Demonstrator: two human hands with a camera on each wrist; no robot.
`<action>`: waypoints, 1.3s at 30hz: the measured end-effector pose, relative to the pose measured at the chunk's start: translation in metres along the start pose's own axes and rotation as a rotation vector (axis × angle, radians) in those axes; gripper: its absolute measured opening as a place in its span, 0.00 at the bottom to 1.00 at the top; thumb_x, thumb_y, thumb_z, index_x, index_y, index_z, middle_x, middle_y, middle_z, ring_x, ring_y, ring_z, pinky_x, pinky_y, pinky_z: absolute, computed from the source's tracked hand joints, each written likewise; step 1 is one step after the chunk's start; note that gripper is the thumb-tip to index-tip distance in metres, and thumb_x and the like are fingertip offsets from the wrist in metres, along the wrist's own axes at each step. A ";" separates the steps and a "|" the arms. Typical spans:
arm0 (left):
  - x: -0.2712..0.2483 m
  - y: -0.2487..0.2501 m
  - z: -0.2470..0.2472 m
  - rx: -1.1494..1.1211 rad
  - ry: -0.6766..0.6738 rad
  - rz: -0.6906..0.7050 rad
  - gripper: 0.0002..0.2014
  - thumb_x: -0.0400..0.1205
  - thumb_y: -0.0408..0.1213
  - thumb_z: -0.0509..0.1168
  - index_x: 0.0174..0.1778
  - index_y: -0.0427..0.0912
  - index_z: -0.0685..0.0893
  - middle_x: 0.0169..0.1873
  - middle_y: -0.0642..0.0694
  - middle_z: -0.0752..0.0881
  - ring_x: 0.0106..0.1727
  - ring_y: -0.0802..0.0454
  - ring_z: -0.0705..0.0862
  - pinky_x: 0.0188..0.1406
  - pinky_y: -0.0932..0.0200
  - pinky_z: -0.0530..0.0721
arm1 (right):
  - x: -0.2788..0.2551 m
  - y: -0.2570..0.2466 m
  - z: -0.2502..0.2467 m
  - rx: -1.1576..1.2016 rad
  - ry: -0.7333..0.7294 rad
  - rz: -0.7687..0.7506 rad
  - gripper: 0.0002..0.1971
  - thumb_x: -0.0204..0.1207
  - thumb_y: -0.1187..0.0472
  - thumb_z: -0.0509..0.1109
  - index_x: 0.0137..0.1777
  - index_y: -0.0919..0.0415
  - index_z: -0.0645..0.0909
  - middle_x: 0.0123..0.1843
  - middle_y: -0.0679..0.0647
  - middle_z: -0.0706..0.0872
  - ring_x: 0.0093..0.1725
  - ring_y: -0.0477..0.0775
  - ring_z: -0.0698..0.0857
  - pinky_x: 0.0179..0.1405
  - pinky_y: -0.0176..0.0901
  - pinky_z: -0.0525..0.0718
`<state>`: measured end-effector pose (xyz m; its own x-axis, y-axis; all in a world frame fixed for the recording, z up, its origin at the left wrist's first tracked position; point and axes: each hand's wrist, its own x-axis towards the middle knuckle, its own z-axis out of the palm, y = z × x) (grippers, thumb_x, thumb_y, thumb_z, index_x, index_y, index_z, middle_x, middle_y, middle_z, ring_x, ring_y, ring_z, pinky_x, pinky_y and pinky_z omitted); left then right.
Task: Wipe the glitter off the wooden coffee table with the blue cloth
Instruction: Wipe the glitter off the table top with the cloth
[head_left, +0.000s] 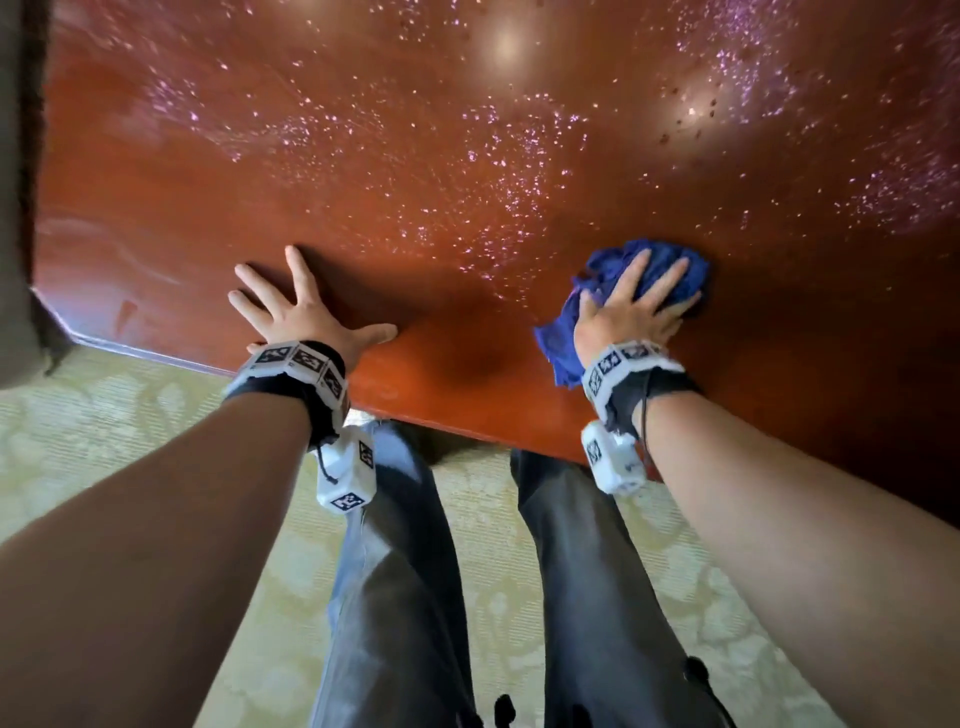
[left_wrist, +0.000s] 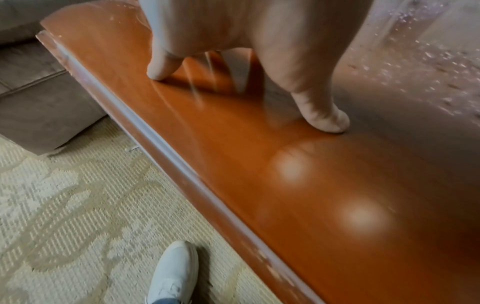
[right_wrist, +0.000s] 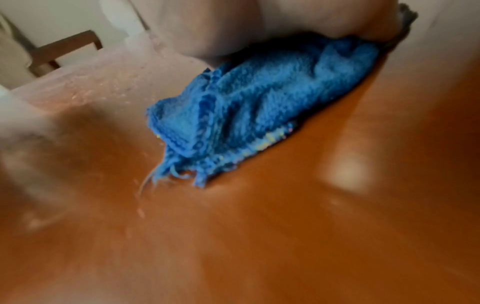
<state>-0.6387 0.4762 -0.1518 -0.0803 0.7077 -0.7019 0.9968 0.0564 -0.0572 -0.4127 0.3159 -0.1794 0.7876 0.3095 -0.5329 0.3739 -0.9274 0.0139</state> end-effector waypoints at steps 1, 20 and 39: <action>0.007 -0.006 -0.006 0.010 0.008 0.008 0.66 0.62 0.68 0.76 0.84 0.58 0.35 0.83 0.38 0.33 0.83 0.34 0.36 0.77 0.30 0.55 | 0.002 -0.017 0.000 0.017 0.017 0.016 0.38 0.82 0.43 0.56 0.83 0.53 0.40 0.83 0.63 0.35 0.79 0.78 0.40 0.77 0.68 0.52; 0.069 -0.077 -0.056 0.138 0.002 0.163 0.68 0.61 0.70 0.75 0.83 0.55 0.32 0.82 0.38 0.31 0.83 0.33 0.35 0.73 0.25 0.59 | -0.041 -0.119 0.026 0.078 0.125 0.230 0.35 0.82 0.44 0.55 0.84 0.53 0.45 0.84 0.63 0.41 0.79 0.78 0.45 0.76 0.68 0.53; 0.090 -0.098 -0.076 0.124 -0.043 0.199 0.71 0.56 0.69 0.77 0.81 0.61 0.31 0.81 0.44 0.27 0.83 0.37 0.32 0.75 0.24 0.55 | -0.042 -0.170 0.023 0.050 0.048 0.160 0.36 0.82 0.43 0.54 0.83 0.50 0.41 0.84 0.60 0.37 0.80 0.77 0.42 0.77 0.69 0.56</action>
<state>-0.7435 0.5883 -0.1552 0.1148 0.6654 -0.7377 0.9855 -0.1698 0.0002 -0.5210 0.4554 -0.1788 0.8580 0.1660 -0.4861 0.2180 -0.9746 0.0521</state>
